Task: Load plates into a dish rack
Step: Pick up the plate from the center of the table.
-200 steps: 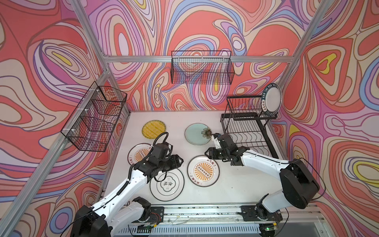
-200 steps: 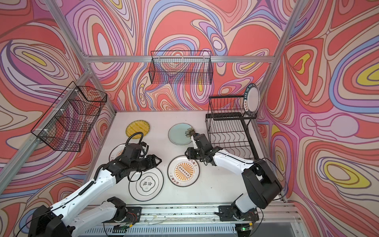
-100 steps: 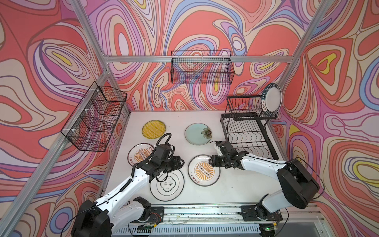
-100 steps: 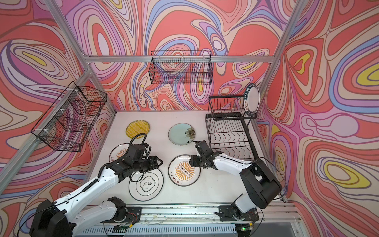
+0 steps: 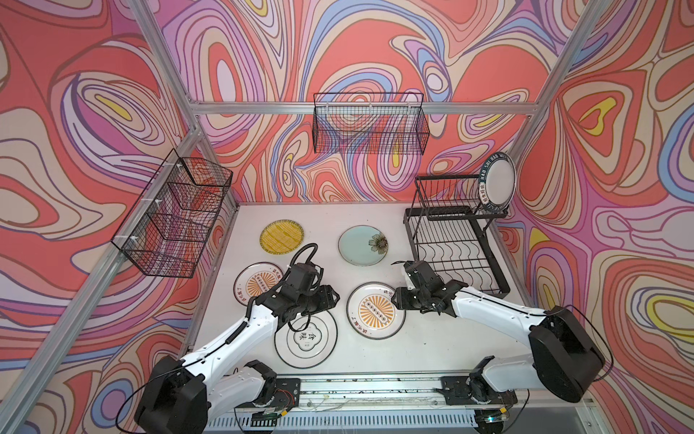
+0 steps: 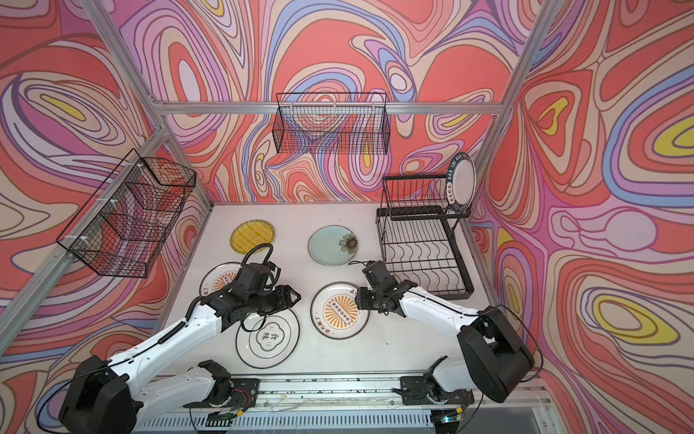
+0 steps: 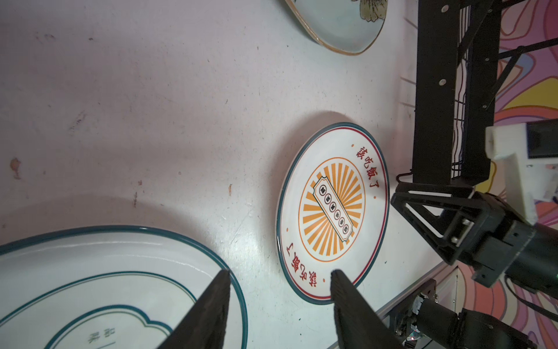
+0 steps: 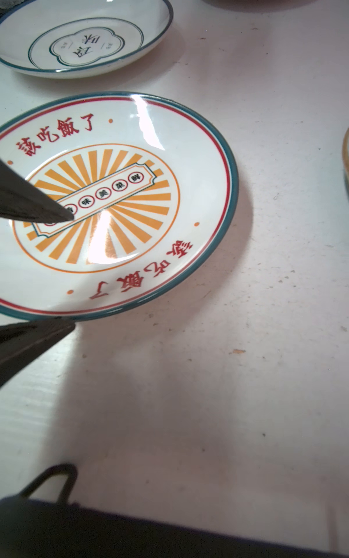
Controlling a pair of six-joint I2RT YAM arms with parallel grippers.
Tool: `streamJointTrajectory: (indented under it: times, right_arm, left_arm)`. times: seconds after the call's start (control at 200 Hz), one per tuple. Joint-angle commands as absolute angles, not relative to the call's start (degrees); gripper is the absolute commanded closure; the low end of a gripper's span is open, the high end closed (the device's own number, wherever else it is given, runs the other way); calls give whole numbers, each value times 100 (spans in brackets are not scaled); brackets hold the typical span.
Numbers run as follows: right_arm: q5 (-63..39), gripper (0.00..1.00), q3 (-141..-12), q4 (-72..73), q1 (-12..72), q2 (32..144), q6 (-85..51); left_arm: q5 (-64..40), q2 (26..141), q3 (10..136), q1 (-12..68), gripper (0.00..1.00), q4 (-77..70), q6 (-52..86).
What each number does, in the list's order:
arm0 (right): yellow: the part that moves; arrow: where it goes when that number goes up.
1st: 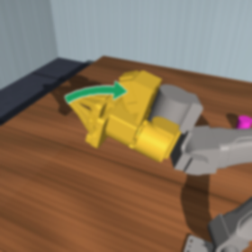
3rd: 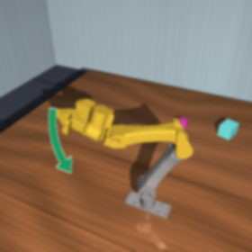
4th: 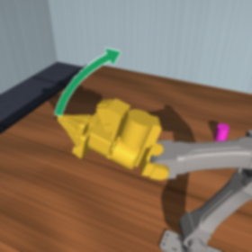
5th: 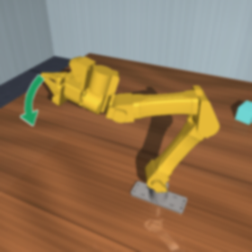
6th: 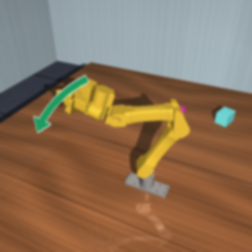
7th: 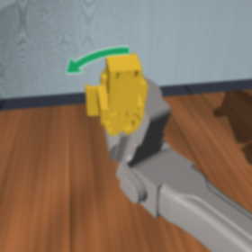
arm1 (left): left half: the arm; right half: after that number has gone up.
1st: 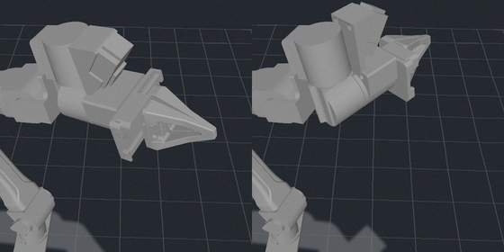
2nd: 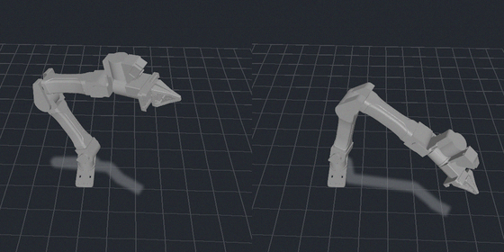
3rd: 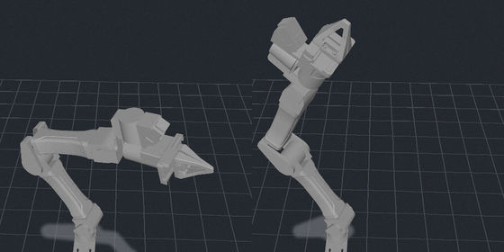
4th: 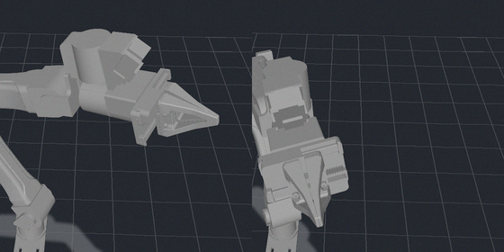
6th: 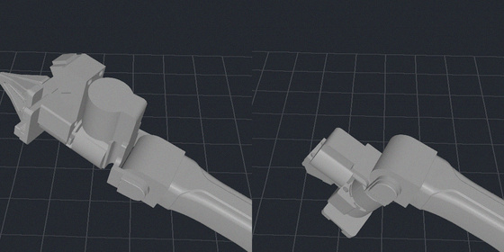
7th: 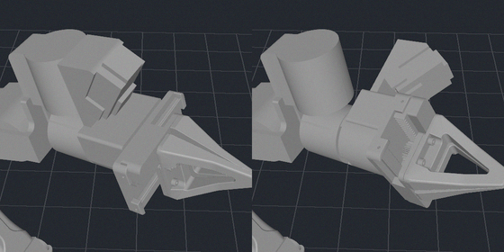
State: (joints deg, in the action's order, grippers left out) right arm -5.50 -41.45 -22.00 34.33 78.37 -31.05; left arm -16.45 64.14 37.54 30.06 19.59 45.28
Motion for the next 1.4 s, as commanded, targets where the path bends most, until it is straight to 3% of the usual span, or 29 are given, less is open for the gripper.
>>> streamJointTrajectory:
  times: [0.0, 0.671, 1.392]
  right_arm:
    - [-348, 47, -3974, -2522, 3458, 7682, -3226]
    - [-1169, 54, -3283, -1068, 3454, 8234, -4463]
    - [-728, 80, -3155, -740, 3459, 8558, -4948]
  left_arm:
    - [-1591, 6523, 3935, 3067, 44, 1881, 4562]
    - [-1637, 6663, 4025, 3174, 44, 1731, 4533]
    - [-1600, 6661, 3911, 3180, 45, 1705, 4544]
